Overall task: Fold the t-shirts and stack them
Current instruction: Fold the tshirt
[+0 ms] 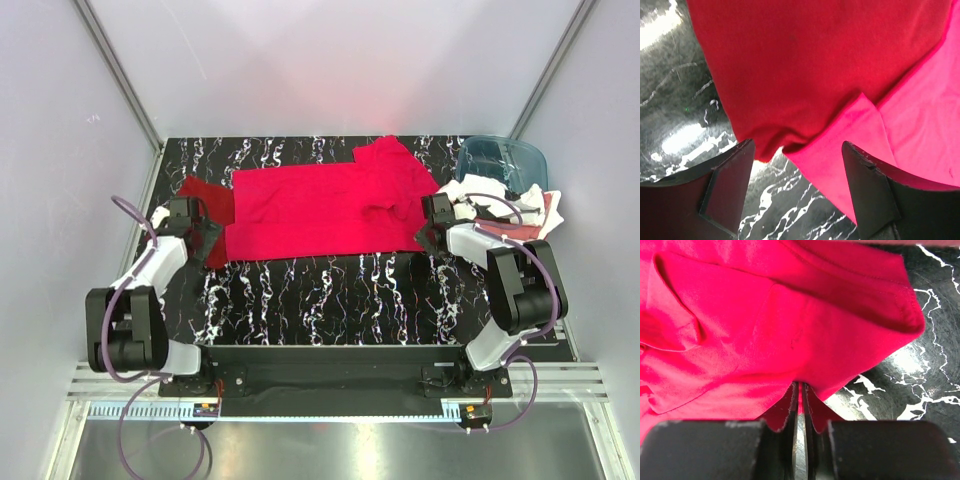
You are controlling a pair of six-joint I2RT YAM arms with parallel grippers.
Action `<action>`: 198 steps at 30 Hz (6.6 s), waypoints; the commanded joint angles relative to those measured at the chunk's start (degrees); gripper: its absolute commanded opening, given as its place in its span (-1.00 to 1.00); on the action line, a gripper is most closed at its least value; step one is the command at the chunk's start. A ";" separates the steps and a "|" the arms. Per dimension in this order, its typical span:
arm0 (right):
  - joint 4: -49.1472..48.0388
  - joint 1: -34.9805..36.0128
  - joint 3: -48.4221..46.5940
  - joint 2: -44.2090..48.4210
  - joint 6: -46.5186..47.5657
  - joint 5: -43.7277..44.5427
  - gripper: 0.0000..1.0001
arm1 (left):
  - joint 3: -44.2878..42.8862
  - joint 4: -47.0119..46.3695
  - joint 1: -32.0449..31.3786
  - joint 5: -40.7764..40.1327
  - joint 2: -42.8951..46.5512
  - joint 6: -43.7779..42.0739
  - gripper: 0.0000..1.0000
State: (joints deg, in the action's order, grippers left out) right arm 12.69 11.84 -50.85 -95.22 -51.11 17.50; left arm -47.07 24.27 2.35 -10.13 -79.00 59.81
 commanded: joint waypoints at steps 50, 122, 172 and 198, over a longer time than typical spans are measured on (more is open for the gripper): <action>-2.58 -0.06 2.33 7.77 1.45 -1.06 -0.46 | -7.50 -3.52 4.77 1.50 -7.47 -2.68 0.46; 11.13 0.74 -59.97 -37.67 19.99 0.08 -0.19 | -19.55 -1.60 -31.97 -4.37 -18.47 -8.13 0.45; -4.69 0.38 -39.50 -22.46 27.56 -2.90 -0.64 | -21.31 2.18 -31.97 -4.72 -15.22 -9.71 0.45; -4.52 1.44 -38.09 -28.61 23.25 -7.74 -1.00 | -21.40 2.27 -31.97 -4.20 -14.78 -9.89 0.46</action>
State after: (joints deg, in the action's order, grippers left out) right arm 8.84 12.82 -87.70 -122.58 -26.98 9.80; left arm -66.02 27.35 -29.56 -13.89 -96.68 50.78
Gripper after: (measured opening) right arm 0.011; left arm 0.728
